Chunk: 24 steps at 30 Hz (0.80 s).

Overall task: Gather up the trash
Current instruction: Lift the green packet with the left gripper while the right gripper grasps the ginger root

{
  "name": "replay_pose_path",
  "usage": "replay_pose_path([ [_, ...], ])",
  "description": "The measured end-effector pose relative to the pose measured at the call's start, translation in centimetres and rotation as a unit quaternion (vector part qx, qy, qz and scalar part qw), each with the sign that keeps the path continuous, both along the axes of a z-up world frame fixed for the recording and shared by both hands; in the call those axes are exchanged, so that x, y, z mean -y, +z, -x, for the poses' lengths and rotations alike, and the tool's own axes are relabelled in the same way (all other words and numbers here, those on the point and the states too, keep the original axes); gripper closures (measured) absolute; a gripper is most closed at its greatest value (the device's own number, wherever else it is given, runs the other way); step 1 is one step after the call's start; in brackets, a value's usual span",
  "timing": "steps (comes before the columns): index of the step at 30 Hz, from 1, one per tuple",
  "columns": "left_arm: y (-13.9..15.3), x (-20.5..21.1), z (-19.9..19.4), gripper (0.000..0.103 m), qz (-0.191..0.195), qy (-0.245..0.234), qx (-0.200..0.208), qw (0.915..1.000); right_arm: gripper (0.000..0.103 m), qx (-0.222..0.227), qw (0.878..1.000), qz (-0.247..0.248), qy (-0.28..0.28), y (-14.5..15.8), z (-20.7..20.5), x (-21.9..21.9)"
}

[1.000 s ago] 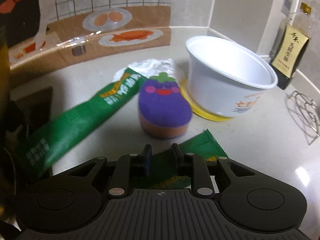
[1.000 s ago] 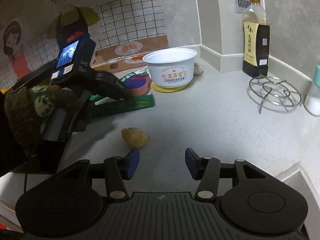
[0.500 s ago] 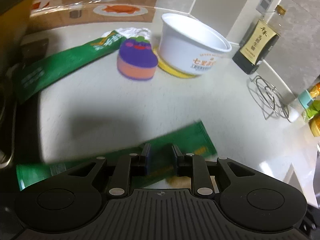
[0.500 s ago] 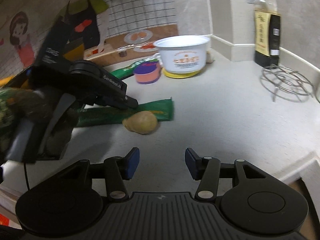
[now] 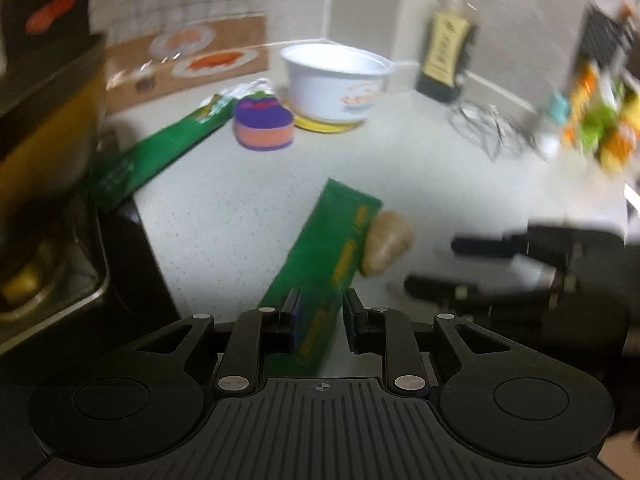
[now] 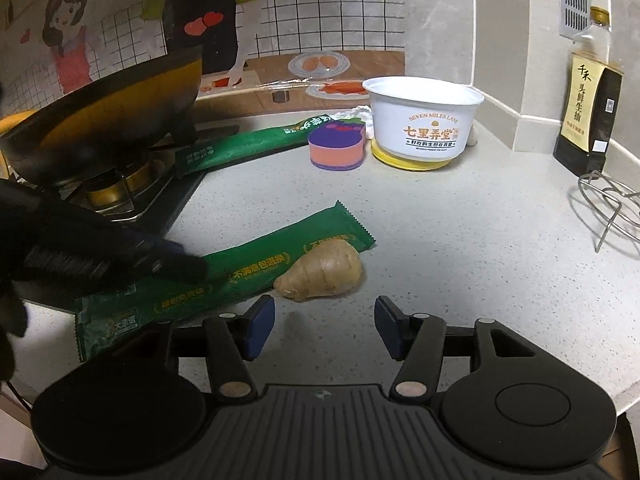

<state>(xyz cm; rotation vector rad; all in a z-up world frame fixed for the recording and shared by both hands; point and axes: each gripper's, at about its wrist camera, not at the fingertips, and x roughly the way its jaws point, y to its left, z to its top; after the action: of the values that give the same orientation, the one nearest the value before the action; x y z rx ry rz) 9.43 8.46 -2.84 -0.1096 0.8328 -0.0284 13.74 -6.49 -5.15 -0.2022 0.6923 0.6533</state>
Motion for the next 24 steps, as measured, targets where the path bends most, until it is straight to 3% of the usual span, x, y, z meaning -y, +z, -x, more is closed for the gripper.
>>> replay_pose_path([
  [3,-0.8,1.0,0.0,0.078,-0.052,-0.018,-0.005,0.9985,0.045,-0.004,1.0,0.0,-0.011,0.0,0.2,0.6],
  [7,-2.3,1.0,-0.5,0.075,-0.045,-0.04,-0.033,0.9977,0.045,-0.012,0.999,-0.005,-0.029,0.1,0.5,1.5],
  [9,-2.4,1.2,-0.5,0.062,-0.042,-0.056,-0.038,0.9968,0.045,-0.014,0.999,-0.005,-0.038,0.1,0.8,1.9],
  [12,-2.6,1.6,-0.6,0.049,-0.038,-0.081,-0.04,0.9952,0.045,-0.018,0.998,-0.008,-0.051,0.1,1.1,2.7],
  [17,-1.8,0.7,-0.9,0.051,-0.012,-0.063,-0.021,0.9977,0.045,-0.022,0.997,-0.015,-0.069,0.1,1.4,3.7],
  [19,-1.5,0.6,-1.1,0.051,-0.028,-0.052,-0.004,0.9982,0.044,-0.024,0.997,-0.015,-0.073,0.1,1.4,3.9],
  [24,-2.6,0.5,-2.9,0.052,-0.039,-0.048,-0.029,0.9977,0.044,-0.028,0.997,-0.013,-0.074,-0.2,1.5,3.7],
])
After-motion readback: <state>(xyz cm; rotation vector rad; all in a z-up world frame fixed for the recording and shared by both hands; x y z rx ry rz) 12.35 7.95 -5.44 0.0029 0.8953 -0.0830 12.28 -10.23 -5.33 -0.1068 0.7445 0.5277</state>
